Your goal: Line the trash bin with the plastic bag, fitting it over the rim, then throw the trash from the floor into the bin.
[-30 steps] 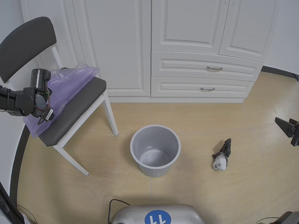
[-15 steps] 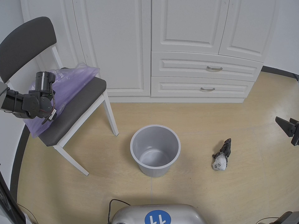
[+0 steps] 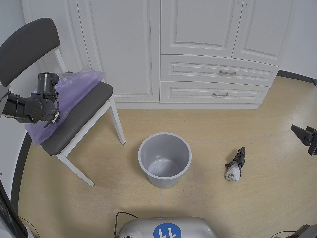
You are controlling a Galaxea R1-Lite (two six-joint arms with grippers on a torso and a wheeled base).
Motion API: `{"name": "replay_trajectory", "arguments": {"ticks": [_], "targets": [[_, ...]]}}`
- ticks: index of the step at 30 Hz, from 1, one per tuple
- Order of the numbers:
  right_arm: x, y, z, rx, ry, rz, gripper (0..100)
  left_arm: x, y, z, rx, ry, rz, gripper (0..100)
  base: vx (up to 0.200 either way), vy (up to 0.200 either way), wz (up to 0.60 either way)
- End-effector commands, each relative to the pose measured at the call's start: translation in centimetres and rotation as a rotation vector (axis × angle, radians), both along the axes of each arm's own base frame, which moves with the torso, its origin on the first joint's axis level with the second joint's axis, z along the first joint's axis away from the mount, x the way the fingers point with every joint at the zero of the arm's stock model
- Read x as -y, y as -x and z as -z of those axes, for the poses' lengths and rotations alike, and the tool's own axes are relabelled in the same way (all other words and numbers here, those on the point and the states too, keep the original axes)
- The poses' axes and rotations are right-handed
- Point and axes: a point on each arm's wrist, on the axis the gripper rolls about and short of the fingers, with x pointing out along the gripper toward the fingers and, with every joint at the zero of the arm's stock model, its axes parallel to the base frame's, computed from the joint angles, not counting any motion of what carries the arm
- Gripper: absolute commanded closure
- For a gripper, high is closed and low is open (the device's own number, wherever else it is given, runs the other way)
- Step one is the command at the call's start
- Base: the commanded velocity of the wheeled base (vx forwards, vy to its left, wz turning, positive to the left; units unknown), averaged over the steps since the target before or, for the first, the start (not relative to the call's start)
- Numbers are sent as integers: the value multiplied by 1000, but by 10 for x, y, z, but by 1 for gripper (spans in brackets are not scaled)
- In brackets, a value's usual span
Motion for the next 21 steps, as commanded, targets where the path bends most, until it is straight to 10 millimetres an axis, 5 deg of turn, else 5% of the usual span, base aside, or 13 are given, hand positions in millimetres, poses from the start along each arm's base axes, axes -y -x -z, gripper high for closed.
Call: {"name": "replay_trajectory", "arguments": {"ticks": [1,21], "targets": [[0,0,0,2,0,-1,0,2,1,2,-8,0,5,0,0,0,0],[0,2,-2,15,-3,-1,0,2,-8,13,-29,-13,-15,0,0,0,0]]}}
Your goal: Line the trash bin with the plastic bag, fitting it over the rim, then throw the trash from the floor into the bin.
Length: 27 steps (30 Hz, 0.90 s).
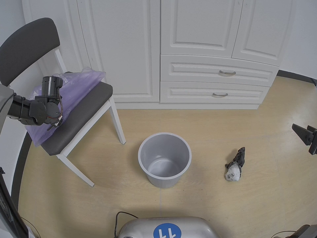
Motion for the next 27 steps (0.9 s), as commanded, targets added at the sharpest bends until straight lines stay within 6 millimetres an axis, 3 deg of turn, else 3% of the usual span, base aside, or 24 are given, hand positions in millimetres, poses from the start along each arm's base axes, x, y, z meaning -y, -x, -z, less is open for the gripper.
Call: {"name": "replay_trajectory", "arguments": {"ticks": [1,8,16,17,27], "targets": [[0,1,0,2,0,-2,0,-3,1,-3,9,-1,-9,0,0,0,0],[0,1,0,2,2,-3,0,-2,7,-17,45,-6,-5,0,0,0,0],[0,2,0,7,1,-3,0,-4,4,-11,50,-9,-8,0,0,0,0],[0,1,0,5,1,-3,0,-4,3,-11,51,-8,-9,100,0,0,0],[-1,1,0,7,3,-12,0,2,17,-15,119,6,10,100,0,0,0]]}}
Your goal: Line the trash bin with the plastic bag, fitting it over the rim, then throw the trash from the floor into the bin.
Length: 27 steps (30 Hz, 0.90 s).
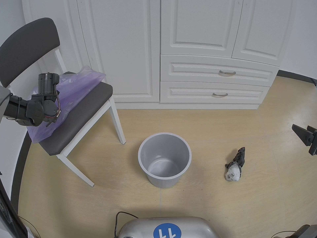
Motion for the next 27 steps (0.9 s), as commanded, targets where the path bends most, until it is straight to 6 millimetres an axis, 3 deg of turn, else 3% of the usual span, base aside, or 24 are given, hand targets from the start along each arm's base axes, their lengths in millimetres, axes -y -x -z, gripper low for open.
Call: {"name": "replay_trajectory", "arguments": {"ticks": [1,12,15,18,20,22,27], "targets": [[-1,0,-1,7,0,-8,0,3,14,-3,38,4,15,100,0,0,0],[1,2,-1,9,3,-9,0,13,29,-10,295,159,179,100,0,0,0],[1,2,1,6,20,-11,0,33,43,-23,394,323,281,100,0,0,0],[0,0,3,-5,23,-11,0,52,51,-25,438,484,355,100,0,0,0],[0,-3,3,-13,39,-12,0,82,61,-15,464,731,419,100,0,0,0],[0,-7,4,-23,47,-15,0,106,74,-18,505,900,462,100,0,0,0],[-4,-18,9,-13,49,-36,0,141,97,-38,584,1077,562,100,0,0,0]]}}
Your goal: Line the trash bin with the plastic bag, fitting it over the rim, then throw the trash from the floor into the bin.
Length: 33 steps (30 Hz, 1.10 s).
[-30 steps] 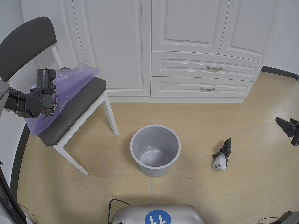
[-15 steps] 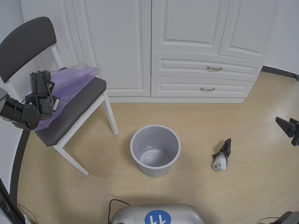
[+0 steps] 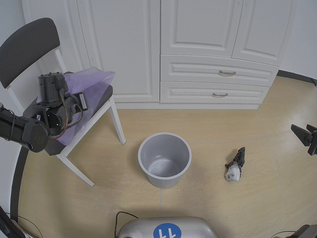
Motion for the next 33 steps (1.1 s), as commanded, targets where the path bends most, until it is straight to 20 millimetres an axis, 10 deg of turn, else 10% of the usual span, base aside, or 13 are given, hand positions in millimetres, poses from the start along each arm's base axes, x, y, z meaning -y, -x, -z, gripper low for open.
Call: {"name": "replay_trajectory", "arguments": {"ticks": [1,8,20,26,33], "targets": [[-5,-17,10,-28,23,-25,0,54,44,-23,100,188,220,100,0,0,0],[-11,-33,14,-41,117,-30,0,63,76,-31,185,236,307,100,0,0,0],[-118,-88,31,-99,69,-360,0,82,84,-44,307,322,387,100,0,0,0],[-165,-105,77,-168,-3,-380,0,97,99,-46,311,337,448,100,0,0,0],[-169,-120,79,-84,-47,-338,0,96,108,-41,293,324,465,100,0,0,0]]}}
